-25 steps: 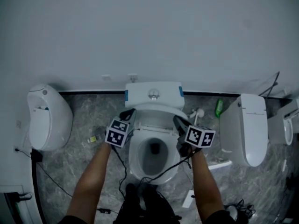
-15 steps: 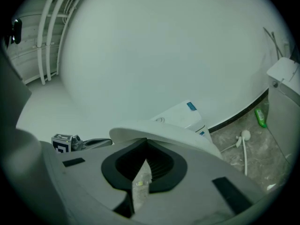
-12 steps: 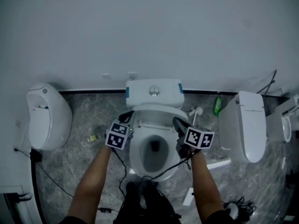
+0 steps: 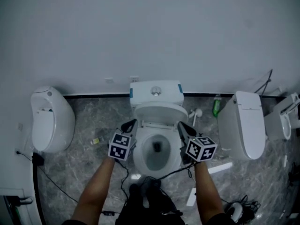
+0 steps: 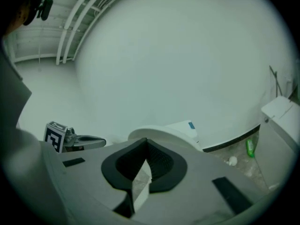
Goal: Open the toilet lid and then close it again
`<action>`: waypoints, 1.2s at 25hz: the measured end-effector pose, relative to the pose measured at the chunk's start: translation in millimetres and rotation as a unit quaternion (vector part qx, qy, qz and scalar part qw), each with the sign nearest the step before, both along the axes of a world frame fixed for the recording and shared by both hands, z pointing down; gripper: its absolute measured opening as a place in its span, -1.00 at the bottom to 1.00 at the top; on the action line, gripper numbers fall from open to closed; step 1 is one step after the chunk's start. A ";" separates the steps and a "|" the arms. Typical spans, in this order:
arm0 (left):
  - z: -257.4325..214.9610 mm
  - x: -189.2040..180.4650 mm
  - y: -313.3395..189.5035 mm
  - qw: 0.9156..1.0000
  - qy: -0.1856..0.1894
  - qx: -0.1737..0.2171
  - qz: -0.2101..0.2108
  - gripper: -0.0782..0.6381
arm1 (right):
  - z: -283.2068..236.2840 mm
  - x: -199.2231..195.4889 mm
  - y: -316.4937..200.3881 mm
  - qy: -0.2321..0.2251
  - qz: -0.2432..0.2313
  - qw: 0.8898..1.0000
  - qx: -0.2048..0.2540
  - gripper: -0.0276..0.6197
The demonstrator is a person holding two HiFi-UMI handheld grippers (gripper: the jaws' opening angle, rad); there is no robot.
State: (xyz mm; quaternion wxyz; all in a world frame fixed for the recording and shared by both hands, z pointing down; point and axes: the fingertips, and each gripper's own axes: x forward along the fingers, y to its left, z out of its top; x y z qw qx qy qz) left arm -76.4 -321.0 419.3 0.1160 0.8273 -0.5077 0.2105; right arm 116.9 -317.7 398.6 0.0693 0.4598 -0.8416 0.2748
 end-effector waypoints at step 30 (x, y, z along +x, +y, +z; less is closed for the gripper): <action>68.1 7.6 15.0 0.994 0.005 -0.098 -0.046 -0.76 | 45.6 -8.8 -60.0 0.295 -0.171 0.933 0.114 -0.40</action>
